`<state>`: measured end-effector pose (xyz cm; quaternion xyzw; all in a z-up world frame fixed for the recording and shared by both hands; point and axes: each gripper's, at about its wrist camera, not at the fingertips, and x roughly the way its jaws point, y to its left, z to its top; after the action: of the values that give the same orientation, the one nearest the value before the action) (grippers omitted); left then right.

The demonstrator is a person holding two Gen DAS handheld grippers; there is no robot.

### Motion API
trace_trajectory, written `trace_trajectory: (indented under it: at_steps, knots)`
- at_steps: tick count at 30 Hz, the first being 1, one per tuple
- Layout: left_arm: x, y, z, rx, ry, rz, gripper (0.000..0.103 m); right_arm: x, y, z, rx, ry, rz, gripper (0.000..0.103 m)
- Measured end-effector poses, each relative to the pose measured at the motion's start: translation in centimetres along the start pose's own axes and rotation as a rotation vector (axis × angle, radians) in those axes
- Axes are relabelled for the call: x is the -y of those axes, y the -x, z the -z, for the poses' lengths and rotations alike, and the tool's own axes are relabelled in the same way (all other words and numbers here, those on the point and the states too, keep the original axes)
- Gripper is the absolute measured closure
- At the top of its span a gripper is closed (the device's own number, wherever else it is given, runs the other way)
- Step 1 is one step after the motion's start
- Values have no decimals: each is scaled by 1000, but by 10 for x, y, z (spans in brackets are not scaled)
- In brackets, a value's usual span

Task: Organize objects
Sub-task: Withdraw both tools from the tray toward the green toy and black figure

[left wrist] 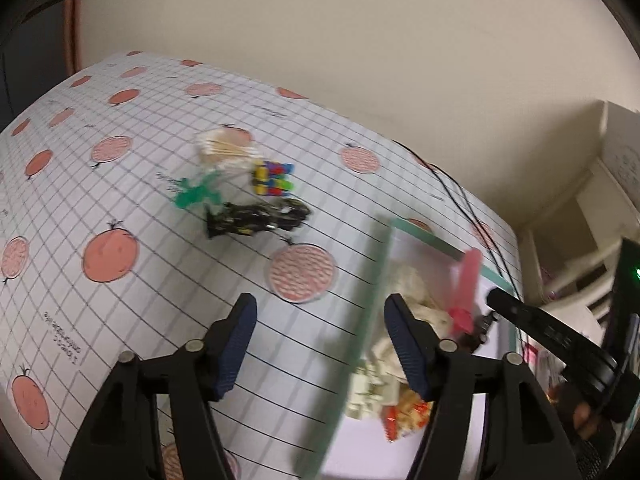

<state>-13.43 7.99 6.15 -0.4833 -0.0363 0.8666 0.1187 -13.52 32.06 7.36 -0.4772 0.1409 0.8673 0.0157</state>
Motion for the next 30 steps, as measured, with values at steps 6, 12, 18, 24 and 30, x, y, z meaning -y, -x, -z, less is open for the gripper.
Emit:
trace_trajectory:
  at_steps: [6,12,18,24,30]
  knots:
    - [-21,-1,-7,30,50,-87,25,-4,-3,2,-4,4,3,40]
    - [-41,-1,-14,78,85,-150,10,-10,-4,3,2,21,2,23]
    - [-61,7,-23,154,133,-196,0,-13,-5,4,21,26,14,2]
    - [-79,10,-29,183,155,-200,0,-16,-6,5,42,42,38,0]
    - [-96,10,-38,179,177,-195,0,-22,-5,7,61,59,-17,0]
